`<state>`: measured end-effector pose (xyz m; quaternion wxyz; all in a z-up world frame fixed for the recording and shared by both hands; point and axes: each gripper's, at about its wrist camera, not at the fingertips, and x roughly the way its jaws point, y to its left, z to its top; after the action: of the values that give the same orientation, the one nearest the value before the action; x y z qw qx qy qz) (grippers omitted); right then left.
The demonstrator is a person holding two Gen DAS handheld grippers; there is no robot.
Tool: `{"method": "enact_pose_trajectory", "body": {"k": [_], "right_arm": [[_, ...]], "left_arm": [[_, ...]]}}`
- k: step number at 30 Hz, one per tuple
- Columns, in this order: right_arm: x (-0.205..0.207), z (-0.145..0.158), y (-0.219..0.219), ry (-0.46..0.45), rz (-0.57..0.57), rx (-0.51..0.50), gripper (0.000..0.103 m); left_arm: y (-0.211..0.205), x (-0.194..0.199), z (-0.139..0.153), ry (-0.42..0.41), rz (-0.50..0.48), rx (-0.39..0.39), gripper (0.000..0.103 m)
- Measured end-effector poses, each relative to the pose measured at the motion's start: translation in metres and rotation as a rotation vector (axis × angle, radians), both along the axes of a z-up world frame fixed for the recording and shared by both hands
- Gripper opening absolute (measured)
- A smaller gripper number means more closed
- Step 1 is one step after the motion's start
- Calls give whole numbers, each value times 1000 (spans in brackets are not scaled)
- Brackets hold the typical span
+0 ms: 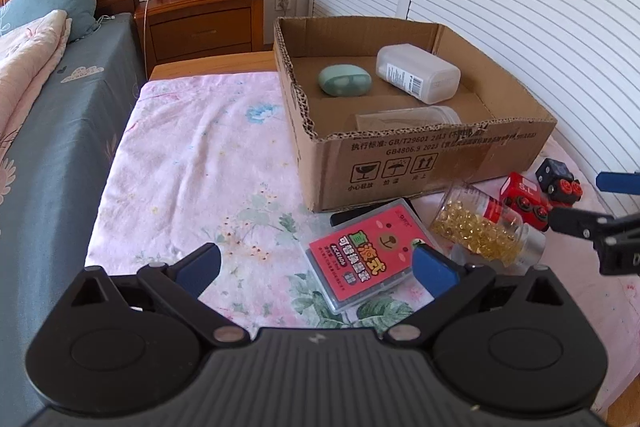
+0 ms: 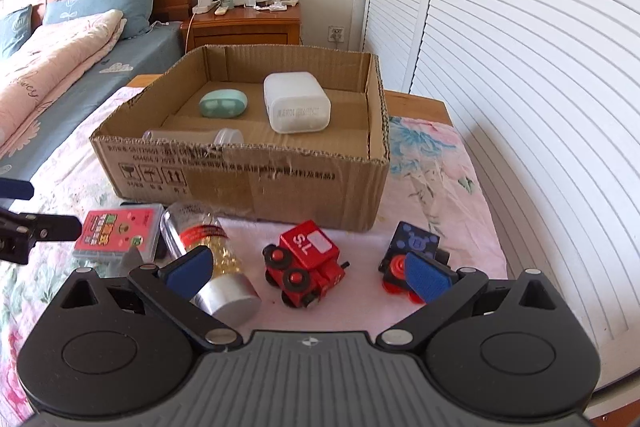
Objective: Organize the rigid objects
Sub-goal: 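Move left tool to red card pack while right tool approaches gray cat figurine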
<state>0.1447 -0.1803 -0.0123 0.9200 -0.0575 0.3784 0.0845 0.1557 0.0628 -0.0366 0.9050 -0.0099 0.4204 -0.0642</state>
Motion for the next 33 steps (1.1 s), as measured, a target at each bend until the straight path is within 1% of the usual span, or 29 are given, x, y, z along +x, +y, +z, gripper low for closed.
{"method": "enact_pose_trajectory", "body": {"k": [4,10,17,21,27,33], "right_arm": [[-9,-9,0,15,14,-9,103],[-13,-15,-6,26,20,-4,103],[-13,-15,-13,25,11,5,103],[-12,-16,-13,26,12,4,103],[-10,-17,-12,34,15,9,103],[-14,-16,-7,40,72,16,103]], "left_arm": [[-11,13,-7,12,-11,1,101],[-25,32,-19,43,-17,-33,101],[-36,45,-34,72,-17,-13,102],[-30,41,-36,76,-7,-24,102],[-11,25,-33,58,17,37,102],[6,24,-35,36,-21,1,102]]}}
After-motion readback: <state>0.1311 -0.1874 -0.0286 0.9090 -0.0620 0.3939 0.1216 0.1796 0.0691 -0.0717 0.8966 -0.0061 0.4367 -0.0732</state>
